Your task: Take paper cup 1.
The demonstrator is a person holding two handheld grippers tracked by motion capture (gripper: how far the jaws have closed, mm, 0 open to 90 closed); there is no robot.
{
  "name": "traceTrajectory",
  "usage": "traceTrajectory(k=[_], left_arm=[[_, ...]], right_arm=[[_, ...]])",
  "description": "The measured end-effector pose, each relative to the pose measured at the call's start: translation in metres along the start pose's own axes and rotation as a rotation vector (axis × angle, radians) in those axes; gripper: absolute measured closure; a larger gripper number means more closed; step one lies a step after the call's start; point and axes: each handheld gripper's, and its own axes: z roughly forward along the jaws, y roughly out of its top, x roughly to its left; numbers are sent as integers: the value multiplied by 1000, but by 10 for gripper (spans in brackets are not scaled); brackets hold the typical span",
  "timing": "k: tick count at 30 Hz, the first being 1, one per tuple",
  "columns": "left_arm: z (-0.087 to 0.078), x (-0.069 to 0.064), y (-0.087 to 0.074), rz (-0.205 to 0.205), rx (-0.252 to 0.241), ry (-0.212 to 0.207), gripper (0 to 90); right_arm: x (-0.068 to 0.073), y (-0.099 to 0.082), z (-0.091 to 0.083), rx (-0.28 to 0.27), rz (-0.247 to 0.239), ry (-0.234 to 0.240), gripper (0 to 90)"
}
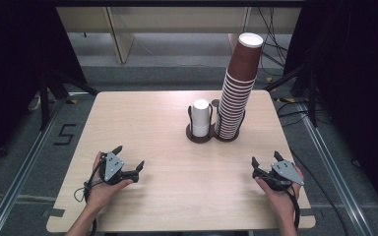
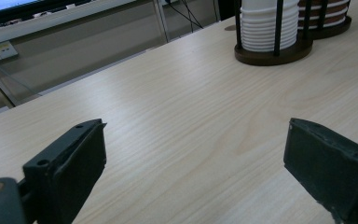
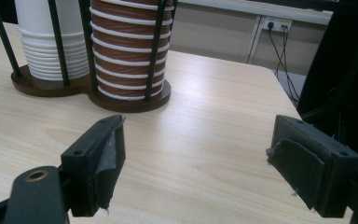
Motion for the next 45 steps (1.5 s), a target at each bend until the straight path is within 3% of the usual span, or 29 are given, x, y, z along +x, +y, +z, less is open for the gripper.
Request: traceTrajectory(k=[3, 4, 6, 8, 9, 10, 11, 18, 23, 25, 27, 28, 30, 33, 34, 36, 38, 43, 45], left_arm=[[2, 0, 2, -21, 0, 7, 57], [2, 0, 2, -35, -12, 3, 62], [2, 1, 5, -42, -20, -6, 59], [1, 2, 7, -44, -27, -8, 59], [0, 2, 8, -44, -25, -8, 58], [0, 1, 8, -48, -26, -13, 58], [0, 1, 9, -52, -29, -20, 57], [2, -5, 20, -25, -43, -57, 54], [17, -12, 33, -4, -48, -99, 55], [28, -17, 39, 18, -40, -117, 54], [32, -21, 43, 7, -28, -119, 54], [37, -22, 45, 9, -65, -123, 54], [36, -29, 49, -14, -52, -119, 50], [38, -35, 52, -6, -73, -125, 37], [40, -43, 56, -10, -87, -121, 35], [41, -48, 57, -7, -95, -112, 36], [47, -62, 63, -18, -97, -102, 39], [59, -74, 71, -8, -101, -81, 44], [70, -82, 74, -2, -99, -76, 42]], right_arm=[[1, 0, 1, -2, -15, -8, 194], [3, 0, 0, 13, 5, -11, 194], [2, 4, -1, 2, -17, -10, 194], [4, 11, -3, -28, 12, -6, 195], [3, 14, -3, -29, -11, 2, 195], [6, 18, -5, -33, 15, 5, 195], [8, 22, -6, -42, 7, 5, 195], [27, 39, -2, -45, -28, 54, 199], [35, 52, 5, -49, -48, 92, 204], [44, 63, 12, -68, -32, 119, 204], [49, 68, 18, -75, -35, 134, 204], [51, 70, 20, -80, -38, 136, 204], [55, 74, 23, -93, -33, 138, 204], [59, 77, 27, -99, -43, 136, 204], [64, 81, 31, -105, -33, 160, 209], [66, 83, 33, -99, -32, 157, 212], [76, 91, 40, -106, -40, 174, 220], [87, 104, 51, -92, -9, 188, 225], [95, 114, 60, -93, -9, 215, 225]])
